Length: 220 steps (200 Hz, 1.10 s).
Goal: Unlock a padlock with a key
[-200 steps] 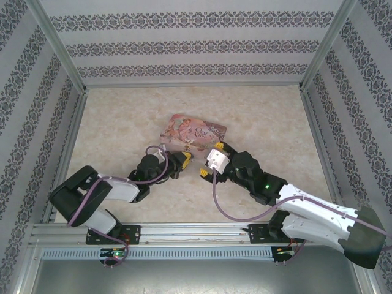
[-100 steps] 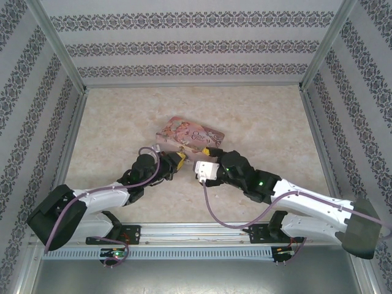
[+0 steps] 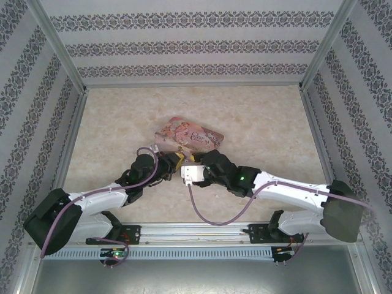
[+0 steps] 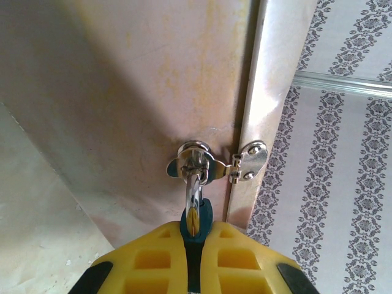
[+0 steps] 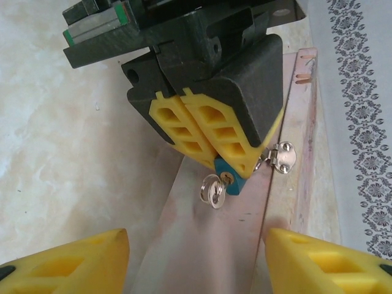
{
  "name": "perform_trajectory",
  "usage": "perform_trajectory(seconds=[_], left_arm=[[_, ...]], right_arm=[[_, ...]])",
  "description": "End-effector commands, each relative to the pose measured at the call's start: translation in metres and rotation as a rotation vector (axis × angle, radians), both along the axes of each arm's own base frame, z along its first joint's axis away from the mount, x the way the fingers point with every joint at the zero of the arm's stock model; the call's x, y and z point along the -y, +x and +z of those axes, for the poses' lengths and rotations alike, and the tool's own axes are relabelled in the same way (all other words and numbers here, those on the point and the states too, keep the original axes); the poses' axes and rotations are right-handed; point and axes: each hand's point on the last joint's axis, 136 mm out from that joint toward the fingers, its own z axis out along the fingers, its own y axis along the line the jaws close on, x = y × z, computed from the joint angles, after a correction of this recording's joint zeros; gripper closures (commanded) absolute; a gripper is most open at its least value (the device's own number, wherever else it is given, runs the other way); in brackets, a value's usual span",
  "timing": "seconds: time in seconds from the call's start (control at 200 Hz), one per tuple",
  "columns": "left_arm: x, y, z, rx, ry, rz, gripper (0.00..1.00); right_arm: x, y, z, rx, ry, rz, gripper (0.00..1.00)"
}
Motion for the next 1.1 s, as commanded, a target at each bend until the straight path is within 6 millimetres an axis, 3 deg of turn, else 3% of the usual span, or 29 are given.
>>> perform_trajectory(seconds=[0.0,0.45,1.094], left_arm=[[0.005,0.005,0.035,0.089,-0.041,0.007,1.00],[0.006,0.004,0.035,0.094,-0.048,0.002,1.00],[0.006,0.004,0.037,0.098,-0.063,0.000,1.00]], right_arm=[[-0.014,0.004,0.014,0.021,0.039,0.011,0.44],[-0.024,0.020,0.006,0.046,0.019,-0.038,0.64],[-0.030,0.034,-0.002,0.064,0.033,-0.095,0.81]])
